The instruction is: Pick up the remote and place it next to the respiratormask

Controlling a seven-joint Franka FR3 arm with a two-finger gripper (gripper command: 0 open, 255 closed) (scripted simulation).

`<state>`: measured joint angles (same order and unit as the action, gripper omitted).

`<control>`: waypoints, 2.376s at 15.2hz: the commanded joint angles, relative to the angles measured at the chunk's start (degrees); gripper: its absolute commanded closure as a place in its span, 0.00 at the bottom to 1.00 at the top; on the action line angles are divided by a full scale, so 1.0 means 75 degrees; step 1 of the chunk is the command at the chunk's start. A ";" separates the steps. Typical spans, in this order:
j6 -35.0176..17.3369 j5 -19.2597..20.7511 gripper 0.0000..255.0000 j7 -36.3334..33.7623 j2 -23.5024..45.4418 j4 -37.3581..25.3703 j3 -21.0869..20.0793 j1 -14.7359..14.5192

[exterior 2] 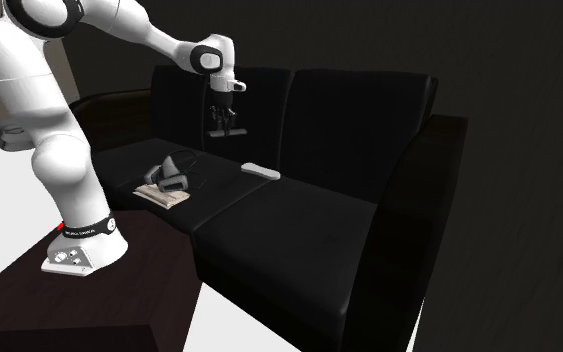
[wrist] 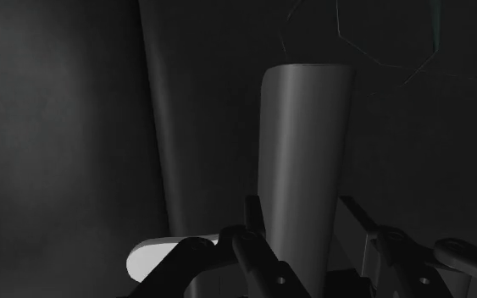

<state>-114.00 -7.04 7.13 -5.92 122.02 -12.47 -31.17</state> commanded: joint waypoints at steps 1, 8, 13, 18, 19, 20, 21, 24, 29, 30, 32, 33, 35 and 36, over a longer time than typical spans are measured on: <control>-0.0065 -0.0028 1.00 -0.0391 0.0064 -0.0040 -0.0217 -0.0178; -0.0155 0.0013 1.00 -0.1744 0.0476 -0.0487 -0.0942 -0.0784; -0.0170 0.0214 1.00 -0.2763 0.1009 -0.1067 -0.1416 -0.1237; -0.0106 0.0583 1.00 -0.3813 0.1736 -0.1877 -0.1813 -0.1751; -0.0085 0.0656 1.00 -0.3981 0.1869 -0.2029 -0.1864 -0.1844; -0.0182 0.0667 1.00 -0.3983 0.1898 -0.1959 -0.1858 -0.1851; -0.0278 0.0680 1.00 -0.3985 0.1930 -0.1891 -0.1856 -0.1856; -0.0565 0.0726 1.00 -0.3997 0.2033 -0.1697 -0.1849 -0.1868; -0.1038 0.0819 1.00 -0.4028 0.2236 -0.1410 -0.1831 -0.1895; -0.1131 0.0840 1.00 -0.4036 0.2281 -0.1357 -0.1826 -0.1902; -0.1318 0.0886 1.00 -0.4054 0.2376 -0.1258 -0.1815 -0.1915; -0.1410 0.0910 1.00 -0.4064 0.2425 -0.1210 -0.1808 -0.1922; -0.1594 0.0961 1.00 -0.4086 0.2529 -0.1121 -0.1794 -0.1938; -0.1686 0.0987 1.00 -0.4097 0.2583 -0.1079 -0.1786 -0.1947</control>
<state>-125.82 0.24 -23.61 13.20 113.37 -25.93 -45.77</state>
